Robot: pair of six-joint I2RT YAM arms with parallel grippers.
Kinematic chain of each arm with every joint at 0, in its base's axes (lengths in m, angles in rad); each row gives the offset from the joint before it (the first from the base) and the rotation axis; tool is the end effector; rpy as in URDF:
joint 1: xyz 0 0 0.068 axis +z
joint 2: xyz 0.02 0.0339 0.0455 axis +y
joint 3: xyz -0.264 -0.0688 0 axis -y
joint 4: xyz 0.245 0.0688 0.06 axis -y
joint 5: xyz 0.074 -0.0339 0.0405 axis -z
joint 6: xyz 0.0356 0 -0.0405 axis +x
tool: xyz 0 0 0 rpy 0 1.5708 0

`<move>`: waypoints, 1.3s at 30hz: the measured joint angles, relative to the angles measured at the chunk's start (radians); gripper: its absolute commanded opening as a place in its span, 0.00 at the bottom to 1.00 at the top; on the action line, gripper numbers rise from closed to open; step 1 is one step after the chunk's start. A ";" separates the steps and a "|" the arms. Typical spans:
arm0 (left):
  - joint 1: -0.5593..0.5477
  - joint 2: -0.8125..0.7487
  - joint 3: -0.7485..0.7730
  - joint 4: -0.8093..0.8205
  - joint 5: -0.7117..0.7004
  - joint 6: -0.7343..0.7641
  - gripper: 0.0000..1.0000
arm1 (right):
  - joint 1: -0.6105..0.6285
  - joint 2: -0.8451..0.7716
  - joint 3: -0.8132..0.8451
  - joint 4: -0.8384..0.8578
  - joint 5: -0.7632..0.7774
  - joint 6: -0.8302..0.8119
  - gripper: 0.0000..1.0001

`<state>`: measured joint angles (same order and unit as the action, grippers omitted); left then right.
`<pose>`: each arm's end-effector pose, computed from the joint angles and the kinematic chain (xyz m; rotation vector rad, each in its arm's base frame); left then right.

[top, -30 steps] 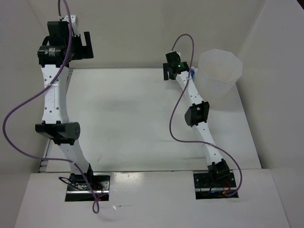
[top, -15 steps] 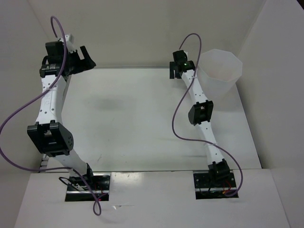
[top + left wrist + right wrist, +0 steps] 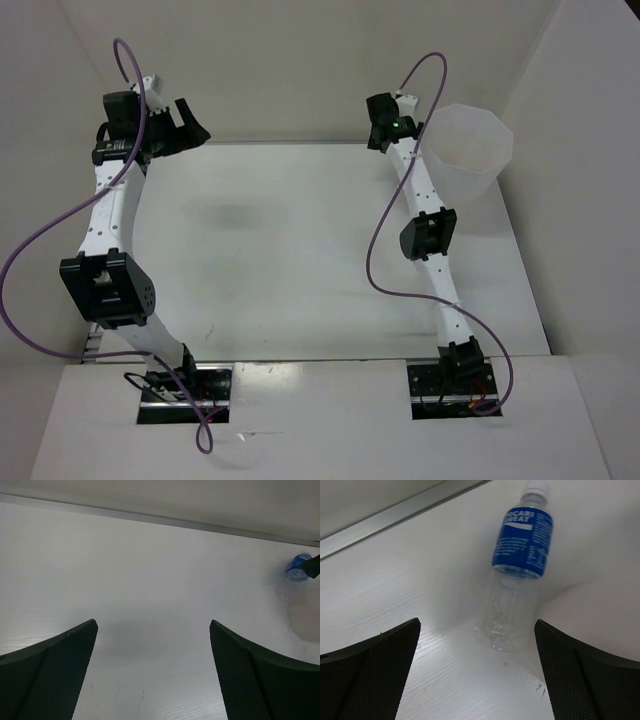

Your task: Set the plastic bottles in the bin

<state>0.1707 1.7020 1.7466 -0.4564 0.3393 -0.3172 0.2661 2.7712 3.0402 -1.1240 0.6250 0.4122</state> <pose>0.3915 0.0555 0.4030 -0.2616 1.9656 -0.4310 0.5398 0.1255 0.2544 0.4342 2.2183 -0.4045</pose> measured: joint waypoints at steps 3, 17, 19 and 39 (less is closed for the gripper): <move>0.000 0.000 0.000 0.012 0.008 0.000 1.00 | 0.002 -0.010 -0.003 -0.025 0.045 0.077 1.00; 0.003 0.000 0.000 0.016 0.026 0.004 1.00 | -0.042 0.091 0.045 -0.073 -0.034 0.219 1.00; 0.003 0.000 0.000 0.016 0.026 0.004 1.00 | -0.055 0.097 0.045 -0.067 -0.039 0.224 1.00; 0.003 0.036 0.000 0.016 0.050 0.002 1.00 | -0.065 0.182 0.051 0.019 -0.076 0.113 0.55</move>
<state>0.1738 1.7378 1.7466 -0.4400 0.3893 -0.3157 0.2008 2.9528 3.0913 -1.1049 0.5495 0.5255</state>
